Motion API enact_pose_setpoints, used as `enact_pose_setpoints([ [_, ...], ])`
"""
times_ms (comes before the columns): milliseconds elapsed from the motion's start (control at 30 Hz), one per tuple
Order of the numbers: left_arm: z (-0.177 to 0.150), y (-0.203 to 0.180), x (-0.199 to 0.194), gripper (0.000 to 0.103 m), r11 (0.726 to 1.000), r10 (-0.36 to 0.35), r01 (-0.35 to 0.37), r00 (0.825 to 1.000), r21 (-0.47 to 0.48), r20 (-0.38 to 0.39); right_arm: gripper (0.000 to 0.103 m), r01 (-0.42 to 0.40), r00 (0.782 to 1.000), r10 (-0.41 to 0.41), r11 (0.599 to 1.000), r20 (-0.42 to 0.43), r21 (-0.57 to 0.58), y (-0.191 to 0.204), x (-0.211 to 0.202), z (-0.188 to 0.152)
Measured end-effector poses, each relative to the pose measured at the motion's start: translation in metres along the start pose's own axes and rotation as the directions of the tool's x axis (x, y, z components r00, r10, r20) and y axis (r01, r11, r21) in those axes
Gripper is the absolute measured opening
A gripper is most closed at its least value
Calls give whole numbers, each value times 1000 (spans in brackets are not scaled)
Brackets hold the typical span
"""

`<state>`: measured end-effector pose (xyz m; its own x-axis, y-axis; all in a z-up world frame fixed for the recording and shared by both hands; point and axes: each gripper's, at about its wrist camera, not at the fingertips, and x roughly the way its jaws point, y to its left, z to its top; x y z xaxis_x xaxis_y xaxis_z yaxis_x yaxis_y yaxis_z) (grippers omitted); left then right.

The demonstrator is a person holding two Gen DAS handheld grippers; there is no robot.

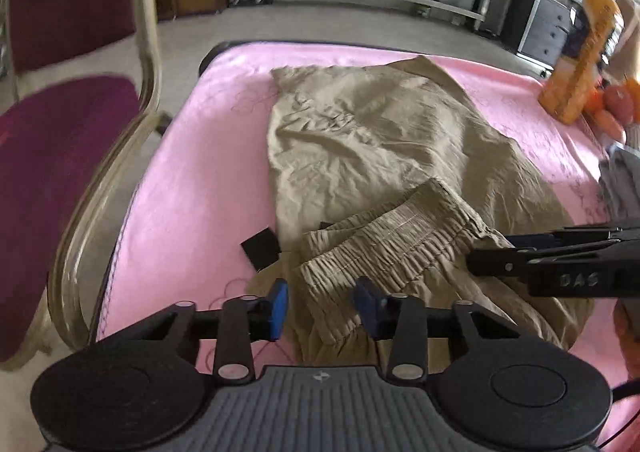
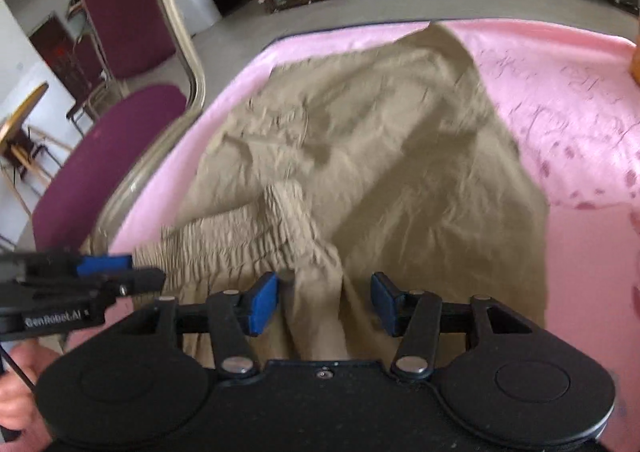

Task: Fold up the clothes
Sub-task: 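Lift the cuffs with both grippers and fold them onto the waistband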

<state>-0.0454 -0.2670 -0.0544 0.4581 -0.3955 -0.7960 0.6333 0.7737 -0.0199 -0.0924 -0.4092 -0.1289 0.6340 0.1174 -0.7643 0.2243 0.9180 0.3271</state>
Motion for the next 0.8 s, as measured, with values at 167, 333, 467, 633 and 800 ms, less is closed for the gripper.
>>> enact_pose_setpoints([
  [167,3,-16,-14,19,998,9,-15,995,61,95,6,76,994,-72,996,76,-49,25,-19,-16],
  [333,11,-31,-35,16,994,0,-22,977,102,212,3,84,979,-88,996,185,31,27,-64,-21],
  [467,21,-47,-37,17,990,-1,-37,962,135,272,3,130,975,-141,989,172,75,13,-54,-20],
  [633,25,-61,21,22,973,127,-158,975,167,183,14,186,967,-205,974,153,128,-4,-41,-19],
  [800,18,-15,13,25,982,190,-189,979,-20,79,32,193,960,-225,963,164,188,-14,-45,-16],
])
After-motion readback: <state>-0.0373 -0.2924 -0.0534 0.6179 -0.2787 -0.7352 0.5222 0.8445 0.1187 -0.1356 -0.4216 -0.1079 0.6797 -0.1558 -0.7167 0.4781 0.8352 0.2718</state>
